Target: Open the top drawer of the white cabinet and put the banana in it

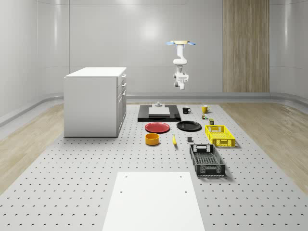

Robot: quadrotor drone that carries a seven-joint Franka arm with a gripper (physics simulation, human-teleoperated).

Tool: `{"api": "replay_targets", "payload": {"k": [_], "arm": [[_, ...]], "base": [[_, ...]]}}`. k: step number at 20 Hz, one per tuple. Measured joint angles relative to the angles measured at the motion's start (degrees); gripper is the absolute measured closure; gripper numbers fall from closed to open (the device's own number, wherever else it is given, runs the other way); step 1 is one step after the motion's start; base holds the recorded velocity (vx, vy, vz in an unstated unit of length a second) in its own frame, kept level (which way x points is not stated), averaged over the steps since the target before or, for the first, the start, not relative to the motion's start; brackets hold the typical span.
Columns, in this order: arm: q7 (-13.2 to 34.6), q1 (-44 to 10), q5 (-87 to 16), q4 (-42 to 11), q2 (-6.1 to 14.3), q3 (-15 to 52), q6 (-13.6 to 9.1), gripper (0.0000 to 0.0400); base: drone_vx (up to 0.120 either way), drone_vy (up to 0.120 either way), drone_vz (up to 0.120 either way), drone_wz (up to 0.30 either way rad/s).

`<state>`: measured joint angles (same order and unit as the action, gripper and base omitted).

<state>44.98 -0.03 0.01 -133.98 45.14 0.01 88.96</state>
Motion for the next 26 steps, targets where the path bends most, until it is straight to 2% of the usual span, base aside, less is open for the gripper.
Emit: {"api": "replay_targets", "payload": {"k": [6, 12, 18, 26], "arm": [[-0.09, -0.16, 0.06, 7.33, -1.45, 0.08, -5.61, 0.0000], [-0.13, -0.26, 0.10, 13.51, -3.70, 0.14, -9.27, 0.0000], [-0.16, -0.33, 0.12, 16.21, -4.71, 0.19, -10.69, 0.0000], [-0.18, -0.39, 0.14, 16.93, -4.88, 0.23, -10.90, 0.0000]], "base": [[0.000, 0.000, 0.000, 0.000], [0.000, 0.000, 0.000, 0.000], [0.000, 0.000, 0.000, 0.000], [0.000, 0.000, 0.000, 0.000]]}}
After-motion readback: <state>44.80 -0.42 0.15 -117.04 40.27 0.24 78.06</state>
